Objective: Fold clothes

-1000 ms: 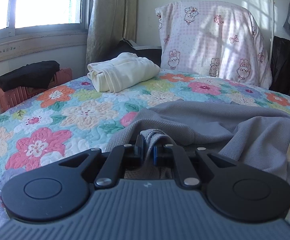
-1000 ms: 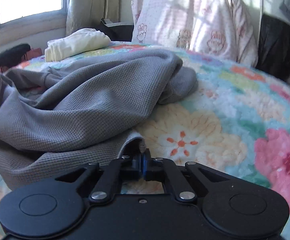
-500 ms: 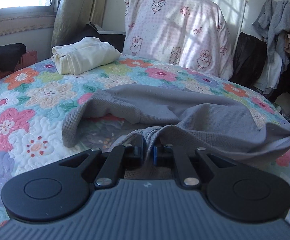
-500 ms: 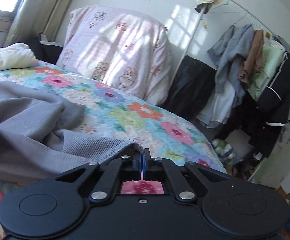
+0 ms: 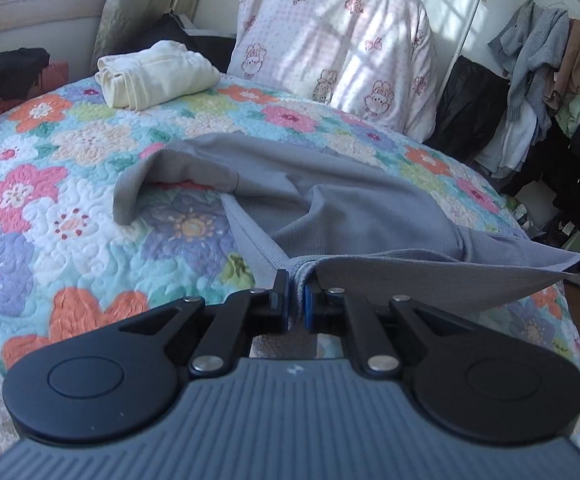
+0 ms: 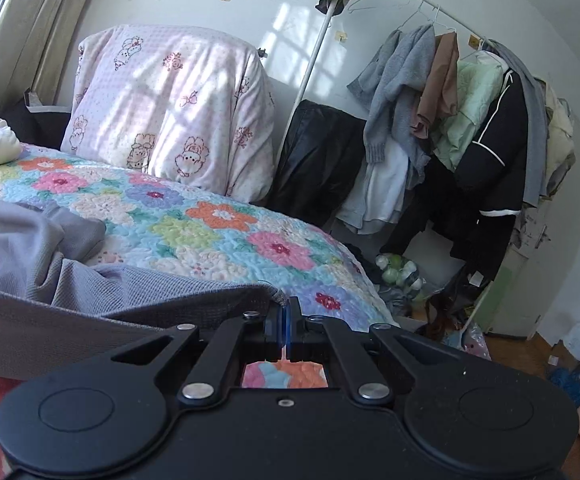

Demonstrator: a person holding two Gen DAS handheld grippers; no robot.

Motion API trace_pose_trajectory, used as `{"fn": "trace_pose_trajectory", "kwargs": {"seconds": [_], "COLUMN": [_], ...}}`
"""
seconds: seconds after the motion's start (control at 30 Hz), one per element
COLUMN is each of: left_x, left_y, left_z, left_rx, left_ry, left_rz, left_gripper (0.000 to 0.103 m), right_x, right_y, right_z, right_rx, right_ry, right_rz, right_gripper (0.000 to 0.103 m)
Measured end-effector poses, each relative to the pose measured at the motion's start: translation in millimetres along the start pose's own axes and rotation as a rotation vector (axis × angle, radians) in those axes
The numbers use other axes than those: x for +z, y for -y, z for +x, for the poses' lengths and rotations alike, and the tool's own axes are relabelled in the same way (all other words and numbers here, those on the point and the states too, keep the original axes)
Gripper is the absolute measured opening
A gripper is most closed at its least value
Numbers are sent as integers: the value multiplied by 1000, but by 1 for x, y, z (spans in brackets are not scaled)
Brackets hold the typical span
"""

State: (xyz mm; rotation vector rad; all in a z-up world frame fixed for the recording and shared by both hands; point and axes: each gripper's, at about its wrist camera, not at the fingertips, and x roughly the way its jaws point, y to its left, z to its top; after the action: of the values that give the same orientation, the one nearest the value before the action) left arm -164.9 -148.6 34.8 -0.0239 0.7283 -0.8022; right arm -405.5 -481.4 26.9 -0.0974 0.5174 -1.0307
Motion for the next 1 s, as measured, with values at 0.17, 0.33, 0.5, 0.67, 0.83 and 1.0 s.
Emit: {"fn": "trace_pose_trajectory", "kwargs": {"seconds": [0.17, 0.33, 0.5, 0.67, 0.83, 1.0], "left_x": [-17, -8, -16, -15, 4, 20], "left_y": [-13, -3, -5, -14, -27, -34], "left_z": [-1, -17, 10, 2, -7, 5], "left_rx": [7, 17, 44, 52, 84, 103], "left_ry": [-89, -27, -209, -219, -162, -155], "left_rz": [-44, -8, -8, -33, -56, -27], "left_gripper": [2, 2, 5, 8, 19, 25], "right_x": [-38, -31, -40, -70, -87, -93], "right_y": [-3, 9, 27, 58, 64, 89], "right_z": [-12, -24, 6, 13, 14, 16], "right_rx": [-38, -5, 172, 207, 63, 15], "right_ry": [-37, -42, -286, -387, -419, -438], "right_rz": [2, 24, 111, 305, 245, 304], "right_gripper": [0, 0, 1, 2, 6, 18]}}
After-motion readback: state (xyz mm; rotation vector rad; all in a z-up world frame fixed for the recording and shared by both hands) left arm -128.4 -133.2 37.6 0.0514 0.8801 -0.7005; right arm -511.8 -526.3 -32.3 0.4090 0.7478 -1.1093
